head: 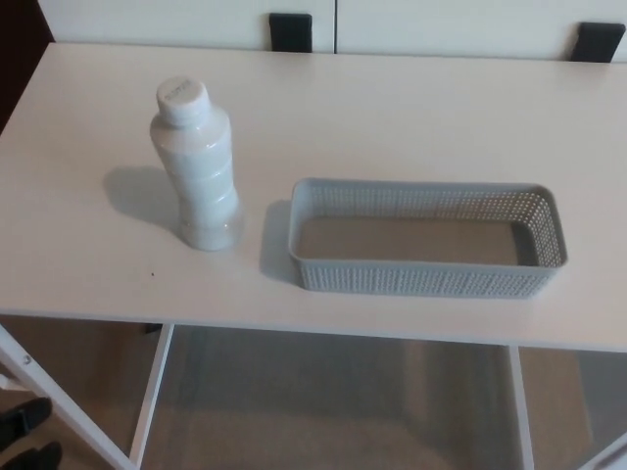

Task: The robot walk up to a desk on which a bottle is kept on the left hand side and a container is kept on the right hand side. The robot uses its left hand to pick up the bottle and places it in the container.

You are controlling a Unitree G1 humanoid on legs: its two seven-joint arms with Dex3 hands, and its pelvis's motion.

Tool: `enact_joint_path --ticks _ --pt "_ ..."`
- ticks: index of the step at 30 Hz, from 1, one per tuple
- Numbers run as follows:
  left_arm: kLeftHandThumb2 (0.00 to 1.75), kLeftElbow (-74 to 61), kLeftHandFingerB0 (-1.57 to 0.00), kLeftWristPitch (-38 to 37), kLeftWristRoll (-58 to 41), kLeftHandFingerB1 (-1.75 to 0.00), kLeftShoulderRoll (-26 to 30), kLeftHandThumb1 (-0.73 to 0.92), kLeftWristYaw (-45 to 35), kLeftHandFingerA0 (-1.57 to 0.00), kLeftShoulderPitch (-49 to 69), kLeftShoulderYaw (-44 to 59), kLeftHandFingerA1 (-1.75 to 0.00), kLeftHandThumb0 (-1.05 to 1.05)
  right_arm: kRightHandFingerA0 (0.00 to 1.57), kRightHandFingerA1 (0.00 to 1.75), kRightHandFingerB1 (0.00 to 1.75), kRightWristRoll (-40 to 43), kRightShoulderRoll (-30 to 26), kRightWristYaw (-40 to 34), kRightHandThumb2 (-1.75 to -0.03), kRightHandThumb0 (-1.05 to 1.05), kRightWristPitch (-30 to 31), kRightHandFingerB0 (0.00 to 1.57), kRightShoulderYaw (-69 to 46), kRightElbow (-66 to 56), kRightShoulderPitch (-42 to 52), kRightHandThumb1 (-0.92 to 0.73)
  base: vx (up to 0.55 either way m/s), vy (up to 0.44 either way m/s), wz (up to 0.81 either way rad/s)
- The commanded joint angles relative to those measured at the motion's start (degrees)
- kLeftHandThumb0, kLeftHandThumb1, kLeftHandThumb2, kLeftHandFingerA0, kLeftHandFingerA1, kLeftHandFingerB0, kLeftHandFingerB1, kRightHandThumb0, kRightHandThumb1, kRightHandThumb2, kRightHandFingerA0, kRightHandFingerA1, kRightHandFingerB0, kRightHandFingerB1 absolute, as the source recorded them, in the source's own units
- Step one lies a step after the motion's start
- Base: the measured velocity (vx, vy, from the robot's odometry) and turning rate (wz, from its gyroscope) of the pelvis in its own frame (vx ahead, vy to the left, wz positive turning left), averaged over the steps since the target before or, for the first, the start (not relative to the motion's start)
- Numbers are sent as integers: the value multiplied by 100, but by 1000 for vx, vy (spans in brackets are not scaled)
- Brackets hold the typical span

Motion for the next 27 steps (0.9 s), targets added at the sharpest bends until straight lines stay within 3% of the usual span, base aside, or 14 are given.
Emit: enact_joint_path --ticks 1,2,5,7,8,9,12,14,15,18,19,21,22,27 --pt "95 -294 -4 270 -166 -44 35 52 419 -35 63 402 -58 -22 47 47 40 -56 -73 6 -59 -19 -95 36 -27 150 41 -68 0 0 0" --pt "63 -439 -14 336 -299 -28 13 69 603 -41 46 640 -45 -30 47 48 40 -19 -82 41 -59 -19 -135 35 -51 191 18 -69 0 0 0" --pt "64 -594 -9 581 -653 -22 148 57 882 -13 -10 1380 -38 -36 46 46 41 73 -88 146 -60 -19 -126 36 -79 162 72 -70 0 0 0" --pt "64 -517 -9 566 -656 -22 231 57 858 -13 -37 1573 -38 -36 46 46 41 63 -84 112 -60 -19 -21 36 -72 61 111 -70 0 0 0" --pt "97 -511 0 542 -753 -48 404 52 910 -1 -68 1889 -50 -23 47 47 40 110 -101 137 -60 -17 -3 35 -106 82 78 -69 0 0 0" --pt "72 -473 0 563 -907 -17 564 47 907 -5 -137 2169 -34 -37 46 46 39 121 -126 139 -59 -19 27 35 -127 78 63 -68 0 0 0" --pt "58 -712 0 765 -1456 -18 799 53 1104 -4 -406 3003 -28 -34 46 45 40 119 -144 143 -59 -20 34 36 -150 108 53 -68 0 0 0" --pt "69 -1203 -2 890 -1595 -18 918 45 1377 -3 -613 3333 -26 -44 48 46 40 59 -110 123 -60 -21 -68 36 -119 306 9 -69 0 0 0" --pt "72 -1450 -5 945 -1642 -16 963 37 1350 -7 -652 3380 -52 -57 48 45 39 31 -109 122 -60 -20 -114 36 -107 365 15 -69 0 0 0" --pt "72 -2037 -6 1054 -1765 -28 1061 37 1232 -9 -777 3412 -57 -61 46 45 39 7 -91 109 -59 -20 -82 35 -79 240 107 -69 0 0 0" --pt "81 -2398 0 1205 -1917 -51 1121 20 1130 0 -953 3347 -53 -32 43 44 39 15 -79 98 -59 -20 -19 36 -69 128 153 -67 0 0 0" --pt "82 -2818 0 1506 -2153 -50 1200 24 1062 0 -1199 3190 -53 -31 45 46 39 17 -69 89 -59 -22 -77 36 -82 246 107 -65 0 0 0" --pt "65 -3053 -8 1744 -2305 -35 1263 37 1001 -4 -1344 3034 -40 -55 46 46 40 10 -64 89 -59 -22 -131 37 -82 315 80 -65 0 0 0" --pt "67 -3215 0 1845 -2178 -9 1202 31 420 0 -1806 2074 -19 -48 45 45 40 -29 -91 98 -59 -24 -155 37 -59 281 104 -65 0 0 0"
